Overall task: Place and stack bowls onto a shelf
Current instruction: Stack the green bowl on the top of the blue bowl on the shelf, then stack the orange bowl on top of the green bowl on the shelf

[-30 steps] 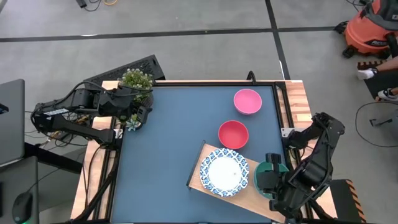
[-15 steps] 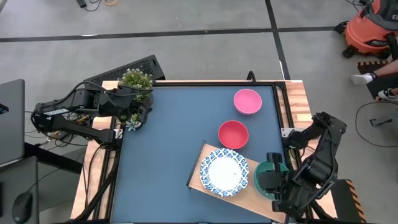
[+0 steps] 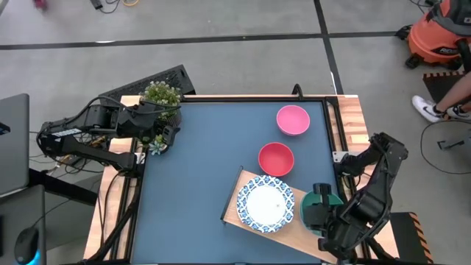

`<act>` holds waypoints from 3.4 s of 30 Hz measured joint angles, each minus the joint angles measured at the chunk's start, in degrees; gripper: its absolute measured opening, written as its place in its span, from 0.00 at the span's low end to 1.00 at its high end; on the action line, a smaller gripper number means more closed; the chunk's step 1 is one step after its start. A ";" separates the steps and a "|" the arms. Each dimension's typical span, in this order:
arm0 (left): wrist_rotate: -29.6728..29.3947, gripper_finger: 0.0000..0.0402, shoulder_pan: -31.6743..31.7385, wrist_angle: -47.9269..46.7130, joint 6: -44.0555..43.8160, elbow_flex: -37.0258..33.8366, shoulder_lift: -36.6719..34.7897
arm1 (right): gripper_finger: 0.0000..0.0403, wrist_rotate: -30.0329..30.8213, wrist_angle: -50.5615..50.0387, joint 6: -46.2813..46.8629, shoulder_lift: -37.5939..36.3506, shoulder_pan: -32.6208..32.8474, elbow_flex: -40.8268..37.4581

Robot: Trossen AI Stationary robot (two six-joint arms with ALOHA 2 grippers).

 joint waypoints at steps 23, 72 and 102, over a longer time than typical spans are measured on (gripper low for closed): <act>0.41 0.61 0.00 -0.02 1.55 0.00 0.00 | 0.09 0.06 2.07 -0.87 1.08 0.73 3.87; 5.03 0.61 0.00 -0.46 2.59 0.00 -0.20 | 0.49 -7.82 13.57 -8.22 -23.63 -57.25 -34.19; 5.09 0.61 0.00 -0.42 2.05 0.00 -0.15 | 0.38 -19.63 35.83 -12.41 -12.77 -66.71 -53.31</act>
